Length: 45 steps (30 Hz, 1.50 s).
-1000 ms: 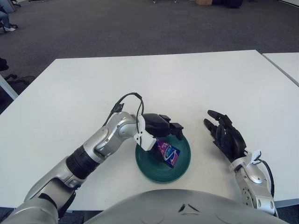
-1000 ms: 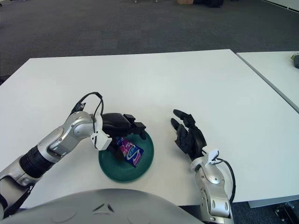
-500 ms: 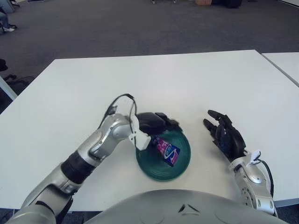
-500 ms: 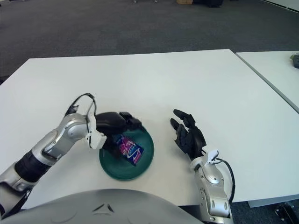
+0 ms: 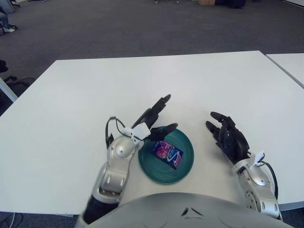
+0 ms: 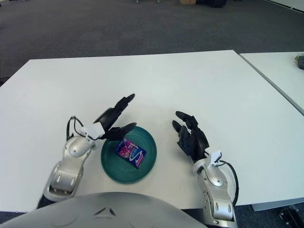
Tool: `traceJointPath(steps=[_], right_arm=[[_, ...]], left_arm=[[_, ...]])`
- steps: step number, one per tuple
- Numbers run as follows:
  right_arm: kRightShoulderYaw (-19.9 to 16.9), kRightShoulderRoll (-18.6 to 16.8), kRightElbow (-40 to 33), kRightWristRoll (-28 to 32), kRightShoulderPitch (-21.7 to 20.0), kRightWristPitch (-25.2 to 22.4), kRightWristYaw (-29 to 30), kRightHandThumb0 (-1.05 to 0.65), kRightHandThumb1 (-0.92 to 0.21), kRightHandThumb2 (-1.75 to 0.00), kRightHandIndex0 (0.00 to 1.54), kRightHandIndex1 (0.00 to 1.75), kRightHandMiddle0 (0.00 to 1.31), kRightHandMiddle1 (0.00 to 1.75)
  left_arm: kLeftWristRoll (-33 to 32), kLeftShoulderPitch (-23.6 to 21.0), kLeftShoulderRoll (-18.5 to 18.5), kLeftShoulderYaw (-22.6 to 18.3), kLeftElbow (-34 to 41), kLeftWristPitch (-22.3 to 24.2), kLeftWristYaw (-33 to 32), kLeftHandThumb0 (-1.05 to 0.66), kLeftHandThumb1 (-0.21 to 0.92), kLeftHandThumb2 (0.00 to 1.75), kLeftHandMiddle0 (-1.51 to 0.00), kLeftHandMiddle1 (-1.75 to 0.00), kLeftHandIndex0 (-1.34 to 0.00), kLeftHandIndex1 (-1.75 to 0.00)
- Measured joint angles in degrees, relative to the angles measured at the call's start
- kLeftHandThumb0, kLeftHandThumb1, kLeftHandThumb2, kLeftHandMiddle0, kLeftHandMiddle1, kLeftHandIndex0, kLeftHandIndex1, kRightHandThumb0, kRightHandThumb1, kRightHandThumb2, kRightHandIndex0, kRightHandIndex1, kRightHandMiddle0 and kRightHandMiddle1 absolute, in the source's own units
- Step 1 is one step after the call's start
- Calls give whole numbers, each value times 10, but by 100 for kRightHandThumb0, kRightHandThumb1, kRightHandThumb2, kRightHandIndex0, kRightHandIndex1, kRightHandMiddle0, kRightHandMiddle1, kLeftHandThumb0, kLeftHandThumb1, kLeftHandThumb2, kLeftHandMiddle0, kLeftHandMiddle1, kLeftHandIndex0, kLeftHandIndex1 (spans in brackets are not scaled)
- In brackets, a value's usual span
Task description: Put the gum into the plate.
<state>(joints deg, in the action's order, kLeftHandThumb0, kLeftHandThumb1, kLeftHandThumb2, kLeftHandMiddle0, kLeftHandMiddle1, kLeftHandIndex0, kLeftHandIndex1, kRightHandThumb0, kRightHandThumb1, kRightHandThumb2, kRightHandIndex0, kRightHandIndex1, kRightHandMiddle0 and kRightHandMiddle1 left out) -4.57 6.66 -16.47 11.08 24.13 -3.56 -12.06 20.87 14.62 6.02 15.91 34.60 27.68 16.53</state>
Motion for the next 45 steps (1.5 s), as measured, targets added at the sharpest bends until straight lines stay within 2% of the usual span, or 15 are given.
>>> traceJointPath(steps=[5, 10, 12, 15, 16, 17, 20, 23, 28, 33, 39, 45], right_arm=[[0, -1, -5, 1, 0, -8, 2, -70, -92, -85, 43, 4, 3, 83], [29, -12, -50, 4, 6, -53, 18, -68, -92, -81, 47, 6, 6, 84], [39, -15, -67, 7, 13, -66, 20, -69, -92, -80, 46, 6, 6, 84], [51, -16, -82, 7, 17, -80, 23, -70, -92, -79, 45, 5, 6, 83], [59, -16, -101, 7, 16, -87, 26, -71, -92, -79, 44, 4, 5, 83], [59, -15, -102, 7, 16, -88, 26, -71, -92, -78, 44, 4, 4, 83], [64, -12, -116, 6, 17, -98, 29, -72, -92, -75, 45, 5, 3, 83], [68, -12, -129, 6, 17, -106, 31, -72, -92, -74, 46, 5, 2, 83], [76, -12, -137, 6, 17, -117, 32, -73, -92, -73, 47, 5, 3, 84], [81, -12, -133, 4, 17, -132, 33, -73, -92, -76, 44, 4, 3, 84], [83, -9, -36, 0, 15, -44, -8, -76, -92, -82, 32, 0, 0, 79], [91, -7, -12, -11, 13, -4, -38, -75, -92, -84, 20, 0, 0, 64]], left_arm=[[-26, 58, 2, -34, 35, 24, -87, -103, 92, 86, 0, 0, -2, -1], [-66, 127, 14, -81, 47, 11, -176, -103, 92, 92, 0, 0, -9, -6], [-90, 158, 26, -98, 47, -23, -209, -103, 92, 94, -2, 0, -9, -13], [-115, 185, 22, -109, 46, -79, -233, -103, 92, 96, -10, -2, -2, -41], [-138, 201, 20, -106, 45, -139, -241, -103, 92, 97, -16, -3, 0, -57], [-141, 203, 20, -104, 42, -145, -241, -103, 92, 98, -20, -3, -2, -66], [-163, 222, 16, -98, 6, -224, -244, -102, 92, 98, -29, -4, -6, -79], [-177, 246, 11, -93, -28, -276, -241, -101, 92, 99, -34, -6, -9, -85], [-186, 273, -3, -102, -64, -310, -232, -103, 92, 101, -39, -7, -15, -89], [-211, 274, -30, -113, -85, -331, -195, -104, 92, 102, -39, -6, -17, -90], [-242, 266, -66, -115, -133, -389, -130, -105, 92, 103, -39, -5, -11, -86], [-252, 268, -59, -90, -179, -458, -110, -104, 92, 95, -47, -7, -16, -94]])
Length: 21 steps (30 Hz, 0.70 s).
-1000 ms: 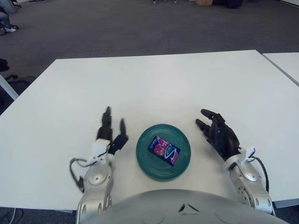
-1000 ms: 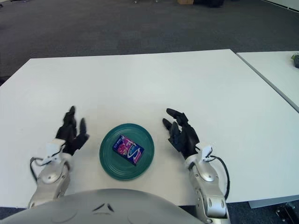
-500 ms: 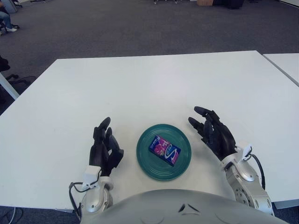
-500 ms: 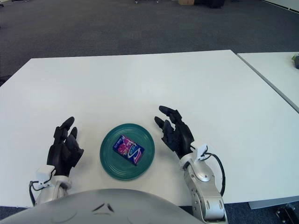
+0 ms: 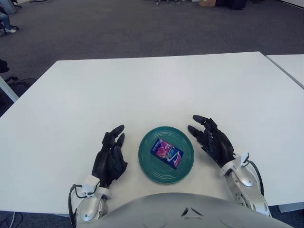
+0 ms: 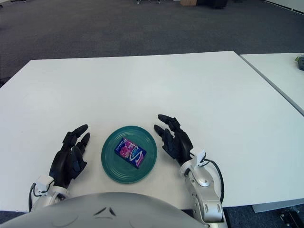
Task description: Put the gum into the plate.
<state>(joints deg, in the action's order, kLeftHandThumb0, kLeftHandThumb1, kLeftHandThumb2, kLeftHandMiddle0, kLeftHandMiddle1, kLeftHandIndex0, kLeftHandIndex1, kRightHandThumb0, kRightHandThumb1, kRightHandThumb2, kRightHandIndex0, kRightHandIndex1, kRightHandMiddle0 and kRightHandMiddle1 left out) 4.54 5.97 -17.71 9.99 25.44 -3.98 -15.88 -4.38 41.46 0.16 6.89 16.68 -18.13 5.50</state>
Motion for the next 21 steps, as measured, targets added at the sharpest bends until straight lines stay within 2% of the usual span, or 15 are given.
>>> traceJointPath(steps=[5, 8, 13, 21], right_arm=[[15, 3, 1, -5, -2, -2, -31, -76, -92, -85, 10, 1, 0, 46], [23, 3, 1, -7, -2, -3, -46, -76, -92, -86, 8, 0, 0, 40], [31, 2, 5, -21, -3, 9, -55, -77, -92, -87, 6, 0, 0, 32], [33, 3, 50, -31, -8, 67, -59, -73, -92, -90, 5, 0, 0, 19]], left_arm=[[-12, 15, 33, 63, 14, -33, 1, -102, 92, 89, -55, -9, -26, -104], [-23, 10, 43, 79, 24, -39, 7, -102, 92, 87, -56, -10, -27, -105], [-56, -1, 36, 62, 32, -32, 10, -102, 92, 88, -54, -8, -21, -102], [-59, -2, 9, 32, 32, 33, 7, -100, 92, 95, -43, -1, -6, -92]])
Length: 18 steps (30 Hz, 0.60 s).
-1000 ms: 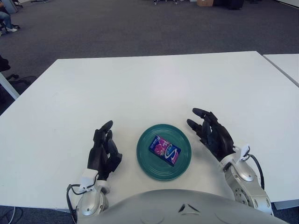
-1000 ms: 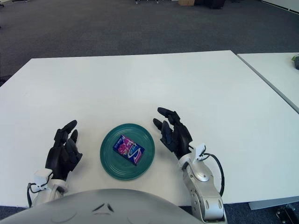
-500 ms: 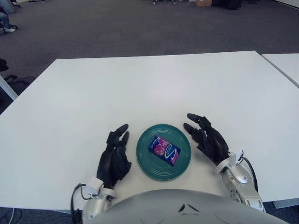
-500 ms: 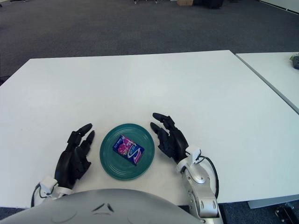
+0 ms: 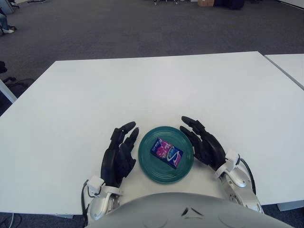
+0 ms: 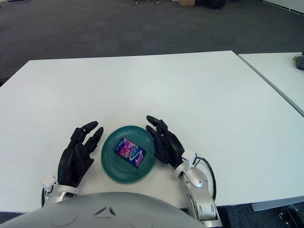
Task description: Put the gum into the plate.
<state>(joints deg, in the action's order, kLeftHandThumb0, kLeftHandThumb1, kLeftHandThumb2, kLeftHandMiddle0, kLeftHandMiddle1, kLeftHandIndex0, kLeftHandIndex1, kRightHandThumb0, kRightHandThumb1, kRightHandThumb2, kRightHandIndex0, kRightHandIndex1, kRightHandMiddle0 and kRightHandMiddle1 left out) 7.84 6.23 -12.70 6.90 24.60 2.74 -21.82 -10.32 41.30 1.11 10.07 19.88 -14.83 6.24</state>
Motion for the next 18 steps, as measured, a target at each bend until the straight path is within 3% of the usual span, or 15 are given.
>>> traceJointPath(steps=[9, 18], right_arm=[[20, -5, 40, -63, -7, 75, 41, -73, -92, -89, 5, 1, 0, 20], [47, -9, 21, -146, -3, 63, 114, -76, -92, -88, 11, 2, 0, 31]], left_arm=[[24, 0, 8, -2, 2, 35, -26, -93, 92, 97, -39, 0, -3, -90], [67, -3, 46, -1, -2, 35, -86, -88, 92, 97, -41, -1, -6, -90]])
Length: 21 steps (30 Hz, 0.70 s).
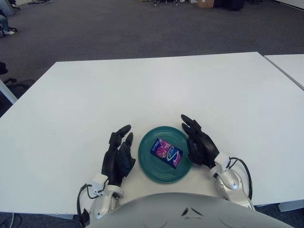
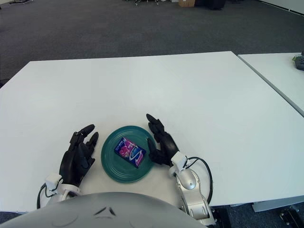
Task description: Put the gum into the plate.
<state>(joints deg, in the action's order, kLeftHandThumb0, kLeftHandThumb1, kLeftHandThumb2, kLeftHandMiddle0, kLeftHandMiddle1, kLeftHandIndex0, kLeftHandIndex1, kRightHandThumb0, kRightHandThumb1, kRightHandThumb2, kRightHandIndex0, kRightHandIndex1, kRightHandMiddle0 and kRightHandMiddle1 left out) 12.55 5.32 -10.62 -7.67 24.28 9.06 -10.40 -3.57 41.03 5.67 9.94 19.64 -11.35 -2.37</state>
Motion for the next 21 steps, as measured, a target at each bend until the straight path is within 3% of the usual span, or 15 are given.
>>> traceJointPath(steps=[10, 21], right_arm=[[1, -5, 12, 4, -2, 2, 31, -76, -92, -86, 13, 1, 0, 35], [-10, -4, 23, 40, -8, -1, 19, -70, -92, -89, 12, 0, 0, 31]], left_arm=[[36, 1, 5, 0, -12, -7, -20, -87, 92, 98, -39, 0, -5, -88], [45, 1, -8, -1, -24, -26, -20, -90, 92, 99, -40, -1, -5, -87]])
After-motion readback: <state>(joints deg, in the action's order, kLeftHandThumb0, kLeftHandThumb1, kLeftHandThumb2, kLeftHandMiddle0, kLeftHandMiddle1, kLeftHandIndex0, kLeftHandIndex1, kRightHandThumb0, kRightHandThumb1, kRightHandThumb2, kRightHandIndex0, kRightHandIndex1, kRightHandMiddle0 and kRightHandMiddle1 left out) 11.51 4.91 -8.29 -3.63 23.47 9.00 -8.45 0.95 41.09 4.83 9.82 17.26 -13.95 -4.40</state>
